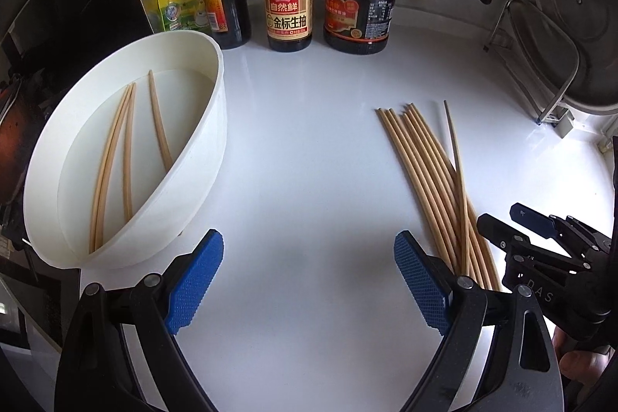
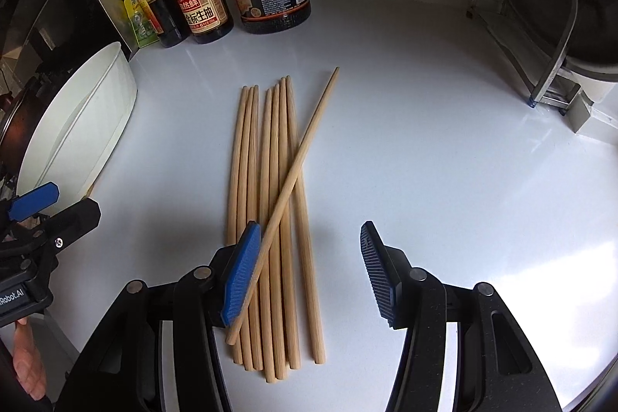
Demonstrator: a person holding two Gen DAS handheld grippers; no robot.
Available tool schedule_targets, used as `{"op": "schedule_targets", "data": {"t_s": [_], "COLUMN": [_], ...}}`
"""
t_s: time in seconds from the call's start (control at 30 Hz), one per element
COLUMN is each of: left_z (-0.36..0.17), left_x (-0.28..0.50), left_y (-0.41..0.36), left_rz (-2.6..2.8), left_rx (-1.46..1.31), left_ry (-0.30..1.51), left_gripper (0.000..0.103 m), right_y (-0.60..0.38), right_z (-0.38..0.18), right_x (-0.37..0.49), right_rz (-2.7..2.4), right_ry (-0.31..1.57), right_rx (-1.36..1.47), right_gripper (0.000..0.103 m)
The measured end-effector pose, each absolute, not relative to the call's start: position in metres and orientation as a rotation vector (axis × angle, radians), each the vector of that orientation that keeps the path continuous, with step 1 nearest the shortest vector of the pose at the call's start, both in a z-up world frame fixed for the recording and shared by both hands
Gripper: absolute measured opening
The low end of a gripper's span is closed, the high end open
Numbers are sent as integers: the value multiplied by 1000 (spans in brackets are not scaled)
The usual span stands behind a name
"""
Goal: Organize utensils
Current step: 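Move both open tools back over the remaining chopstick pile, then lower the left tool onto one wooden chopstick and close it while the right tool closes on another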
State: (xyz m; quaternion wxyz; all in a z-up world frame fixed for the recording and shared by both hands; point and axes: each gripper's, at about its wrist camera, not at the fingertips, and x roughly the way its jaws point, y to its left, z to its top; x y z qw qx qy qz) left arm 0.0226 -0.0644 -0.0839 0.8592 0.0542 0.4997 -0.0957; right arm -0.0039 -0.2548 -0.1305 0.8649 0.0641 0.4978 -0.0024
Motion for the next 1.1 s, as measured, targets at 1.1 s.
{"op": "schedule_targets", "data": {"t_s": [1.1], "left_z": [-111], "left_x": [31], "left_y": [-108], "left_rz": [-224], "left_rx": [116], "left_ry": [1050], "left_gripper": [88], "right_y": [-294], "right_z": [-153], "right_x": [-8], "right_rz": [22], "right_ry": [1015], "right_rx": [143], "right_gripper": [52]}}
